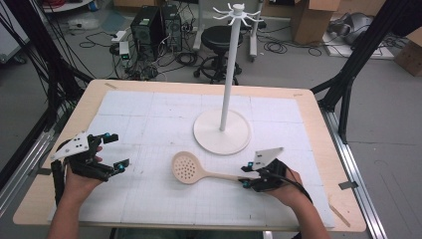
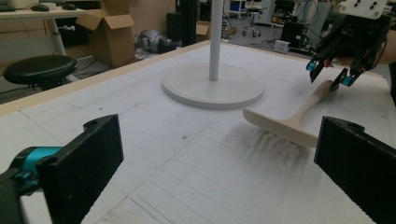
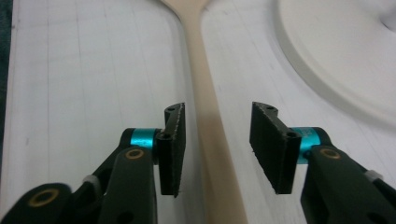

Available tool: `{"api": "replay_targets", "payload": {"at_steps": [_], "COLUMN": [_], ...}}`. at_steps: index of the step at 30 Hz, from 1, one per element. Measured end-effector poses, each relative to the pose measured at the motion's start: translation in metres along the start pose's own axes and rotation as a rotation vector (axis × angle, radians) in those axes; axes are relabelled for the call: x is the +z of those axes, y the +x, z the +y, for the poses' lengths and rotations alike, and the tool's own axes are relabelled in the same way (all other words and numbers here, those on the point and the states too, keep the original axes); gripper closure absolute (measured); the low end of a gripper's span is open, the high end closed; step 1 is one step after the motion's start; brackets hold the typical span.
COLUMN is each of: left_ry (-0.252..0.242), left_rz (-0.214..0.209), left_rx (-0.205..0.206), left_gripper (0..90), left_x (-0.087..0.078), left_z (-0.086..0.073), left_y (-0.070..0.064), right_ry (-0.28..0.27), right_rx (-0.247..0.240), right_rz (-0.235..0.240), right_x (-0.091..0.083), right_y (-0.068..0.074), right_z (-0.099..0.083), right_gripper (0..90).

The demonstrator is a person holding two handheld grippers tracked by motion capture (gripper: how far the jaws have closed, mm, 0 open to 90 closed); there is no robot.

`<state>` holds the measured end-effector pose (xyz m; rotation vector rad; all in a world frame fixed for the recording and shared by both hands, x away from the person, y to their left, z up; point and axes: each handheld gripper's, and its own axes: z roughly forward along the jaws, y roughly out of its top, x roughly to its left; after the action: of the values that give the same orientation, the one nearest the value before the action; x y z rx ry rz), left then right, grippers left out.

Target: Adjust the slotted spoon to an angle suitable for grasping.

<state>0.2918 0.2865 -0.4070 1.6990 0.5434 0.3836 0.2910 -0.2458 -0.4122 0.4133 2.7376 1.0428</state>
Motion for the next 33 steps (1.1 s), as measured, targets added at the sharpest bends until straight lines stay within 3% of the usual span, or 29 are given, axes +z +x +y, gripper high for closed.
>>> {"api": "replay_targets", "payload": {"at_steps": [2, 5, 8, 9, 11, 13, 21, 24, 33], "left_ry": [0.001, -0.001, -0.010, -0.009, -0.010, -0.010, -0.011, -0.020, -0.024], "left_rz": [-0.002, 0.005, 0.009, 0.010, 0.009, 0.006, 0.002, -0.002, -0.009], "left_rx": [0.002, -0.003, -0.005, -0.005, -0.005, -0.003, 0.001, 0.003, 0.016], "left_gripper": [1.7, 1.7, 1.7, 1.7, 1.7, 1.7, 1.7, 1.7, 1.7], "left_x": [-0.001, -0.003, -0.005, -0.005, -0.005, -0.004, -0.005, -0.005, -0.005], "left_z": [0.000, 0.000, 0.000, 0.000, 0.000, 0.000, 0.001, 0.003, 0.007], "left_y": [0.000, -0.001, 0.000, 0.000, 0.000, -0.001, -0.001, -0.002, -0.004], "right_ry": [0.024, 0.071, 0.085, 0.068, 0.073, 0.075, 0.076, 0.069, 0.063], "right_rx": [0.037, 0.037, 0.041, 0.046, 0.030, -0.007, -0.072, -0.116, -0.168], "right_rz": [-0.024, -0.033, -0.023, -0.014, -0.007, 0.024, 0.045, 0.066, 0.106], "right_x": [-0.012, -0.014, -0.011, -0.011, -0.011, -0.007, 0.012, 0.028, 0.063], "right_y": [0.000, 0.000, -0.001, -0.002, -0.002, 0.000, 0.001, 0.001, 0.003], "right_z": [-0.021, -0.037, -0.043, -0.044, -0.042, -0.036, -0.010, 0.009, 0.042], "right_gripper": [52.2, 53.2, 57.2, 64.0, 65.1, 66.8, 67.6, 67.6, 67.6]}}
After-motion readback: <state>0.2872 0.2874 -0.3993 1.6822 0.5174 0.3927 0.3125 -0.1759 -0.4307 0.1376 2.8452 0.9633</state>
